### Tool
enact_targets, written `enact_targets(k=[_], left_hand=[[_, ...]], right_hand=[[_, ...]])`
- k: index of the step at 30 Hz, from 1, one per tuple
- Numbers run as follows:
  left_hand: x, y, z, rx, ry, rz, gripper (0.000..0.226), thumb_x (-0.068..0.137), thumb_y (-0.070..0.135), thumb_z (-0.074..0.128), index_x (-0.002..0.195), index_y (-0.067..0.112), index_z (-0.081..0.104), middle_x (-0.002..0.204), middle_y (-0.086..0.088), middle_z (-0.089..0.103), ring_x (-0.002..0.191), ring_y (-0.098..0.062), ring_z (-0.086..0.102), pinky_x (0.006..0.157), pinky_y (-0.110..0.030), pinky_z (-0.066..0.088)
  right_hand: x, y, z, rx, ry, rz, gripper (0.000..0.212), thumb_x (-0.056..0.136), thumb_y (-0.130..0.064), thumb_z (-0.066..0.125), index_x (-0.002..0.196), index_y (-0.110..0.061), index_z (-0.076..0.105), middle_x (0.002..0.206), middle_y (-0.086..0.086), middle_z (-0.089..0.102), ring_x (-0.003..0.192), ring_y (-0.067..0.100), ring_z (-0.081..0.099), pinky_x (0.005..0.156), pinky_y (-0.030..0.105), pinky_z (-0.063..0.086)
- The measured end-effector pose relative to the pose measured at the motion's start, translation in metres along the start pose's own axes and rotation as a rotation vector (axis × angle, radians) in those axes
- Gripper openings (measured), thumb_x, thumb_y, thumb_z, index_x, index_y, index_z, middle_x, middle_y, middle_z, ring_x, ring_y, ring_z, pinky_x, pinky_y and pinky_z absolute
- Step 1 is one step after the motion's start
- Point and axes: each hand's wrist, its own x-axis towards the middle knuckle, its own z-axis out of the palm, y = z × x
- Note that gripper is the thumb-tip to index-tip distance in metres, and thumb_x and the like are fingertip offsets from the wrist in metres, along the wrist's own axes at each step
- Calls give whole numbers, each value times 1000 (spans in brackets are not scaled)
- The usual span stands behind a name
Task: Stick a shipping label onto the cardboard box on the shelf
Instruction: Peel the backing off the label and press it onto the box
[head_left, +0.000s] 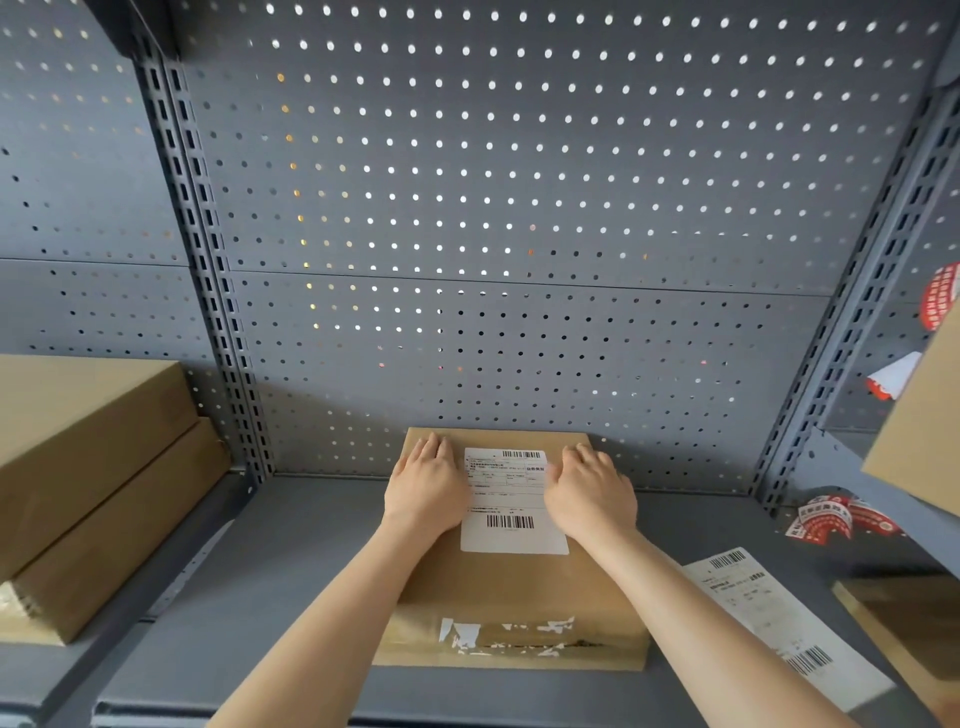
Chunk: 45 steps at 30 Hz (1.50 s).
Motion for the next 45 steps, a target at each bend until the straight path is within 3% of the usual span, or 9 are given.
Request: enact_targets(k=[4, 10, 17, 25, 33, 38, 42, 45], left_hand=[[-14, 14, 1, 30, -30, -29, 67, 96, 49, 21, 149, 10, 16, 160, -8, 11, 148, -19, 6, 120, -37, 3], [-28, 29, 5, 103, -26, -72, 83, 88, 64, 21, 149, 8, 10, 160, -11, 6, 148, -22, 0, 120, -40, 3], [-29, 30, 5, 130, -48, -62, 85, 89, 64, 21, 149, 5, 6, 160, -13, 5, 148, -23, -1, 120, -39, 3], [-28, 12, -2, 46, -94, 48, 61, 99, 44, 19, 150, 10, 11, 160, -11, 5, 148, -23, 3, 120, -35, 6], [-28, 2, -10, 31, -67, 110, 39, 99, 18, 25, 135, 7, 37, 148, -8, 34, 140, -21, 26, 113, -33, 21], [-34, 9, -7, 35, -45, 74, 54, 98, 41, 21, 137, 6, 35, 151, -8, 31, 143, -20, 21, 118, -38, 17], [-45, 22, -3, 90, -95, -5, 76, 93, 58, 19, 150, 10, 7, 161, -8, 5, 148, -17, 2, 121, -37, 4], [-53, 30, -1, 140, -84, -65, 83, 91, 64, 17, 150, 9, 1, 161, -8, -1, 148, -18, -2, 120, -37, 1]], right_hand=[[-10, -9, 1, -59, -23, 8, 68, 96, -52, 20, 145, -5, 31, 156, 10, 26, 142, 26, 24, 114, 43, 23], [-19, -16, 6, -102, -27, 12, 80, 92, -61, 21, 146, -2, 24, 156, 12, 26, 143, 26, 21, 115, 42, 21], [-18, -15, 7, -96, -23, 11, 83, 91, -63, 22, 147, -1, 25, 156, 12, 25, 144, 25, 19, 115, 41, 20], [-19, 3, 3, -50, -64, -70, 56, 100, -38, 21, 147, -9, 25, 158, 4, 22, 146, 18, 15, 118, 40, 16], [-17, 11, -3, -39, -121, -126, 50, 103, -27, 21, 149, -8, 21, 160, 4, 17, 147, 17, 11, 118, 36, 15], [-25, 9, -6, -12, -122, -86, 59, 101, -40, 18, 148, -5, 20, 159, 8, 18, 147, 20, 13, 119, 37, 14], [-36, -3, -3, -69, -117, -35, 79, 94, -59, 17, 148, -2, 19, 159, 12, 18, 147, 24, 12, 119, 43, 12], [-41, -8, 0, -99, -93, -11, 88, 90, -66, 16, 148, -1, 16, 159, 14, 17, 147, 26, 11, 119, 44, 12]])
